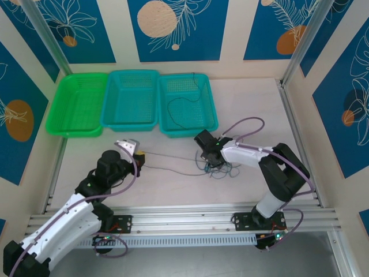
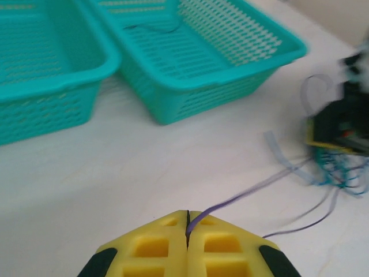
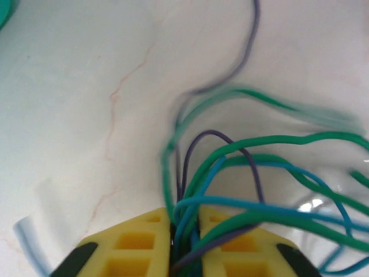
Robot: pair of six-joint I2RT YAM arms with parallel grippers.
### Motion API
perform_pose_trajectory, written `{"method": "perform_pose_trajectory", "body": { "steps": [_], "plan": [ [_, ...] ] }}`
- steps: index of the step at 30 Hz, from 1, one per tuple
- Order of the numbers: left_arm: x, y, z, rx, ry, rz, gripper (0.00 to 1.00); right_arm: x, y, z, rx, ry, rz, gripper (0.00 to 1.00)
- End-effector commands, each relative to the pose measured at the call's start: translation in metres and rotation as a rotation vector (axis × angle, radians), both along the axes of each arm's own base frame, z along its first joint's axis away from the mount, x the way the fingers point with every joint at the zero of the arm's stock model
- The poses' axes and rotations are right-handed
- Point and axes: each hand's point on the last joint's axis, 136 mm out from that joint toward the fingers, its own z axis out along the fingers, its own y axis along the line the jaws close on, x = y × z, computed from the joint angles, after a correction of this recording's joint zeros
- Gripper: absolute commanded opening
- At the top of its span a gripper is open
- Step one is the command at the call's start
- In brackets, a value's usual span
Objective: Untangle the cables
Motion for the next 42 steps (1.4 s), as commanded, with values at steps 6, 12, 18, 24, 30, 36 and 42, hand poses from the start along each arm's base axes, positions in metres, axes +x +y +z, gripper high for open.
{"method": "perform_pose_trajectory", "body": {
  "steps": [6, 12, 18, 24, 30, 36, 42],
  "plan": [
    [0.004, 0.095, 0.017, 0.138, -0.008, 0.475, 0.00, -0.025, -0.130, 0.013, -0.061, -0.007, -0.251, 0.11],
    [0.000, 0.109, 0.026, 0.083, -0.033, 0.552, 0.00, -0.024, -0.188, 0.021, 0.048, -0.072, -0.356, 0.18],
    [0.003, 0.094, 0.019, 0.078, -0.008, 0.476, 0.00, -0.008, -0.173, 0.036, 0.158, -0.123, -0.227, 0.05],
    [0.001, 0.033, 0.033, -0.025, -0.077, 0.134, 0.00, 0.007, -0.119, 0.063, 0.322, -0.223, 0.045, 0.05],
    [0.001, -0.018, 0.047, -0.216, -0.076, -0.064, 0.00, 0.001, -0.109, 0.069, 0.238, -0.205, 0.089, 0.07],
    [-0.002, -0.017, 0.125, -0.173, -0.170, -0.101, 0.00, -0.011, -0.097, 0.070, 0.250, -0.141, 0.122, 0.69],
    [0.012, 0.016, 0.218, -0.040, -0.319, 0.057, 0.00, -0.020, -0.081, 0.113, 0.353, -0.291, 0.166, 0.79]
  ]
}}
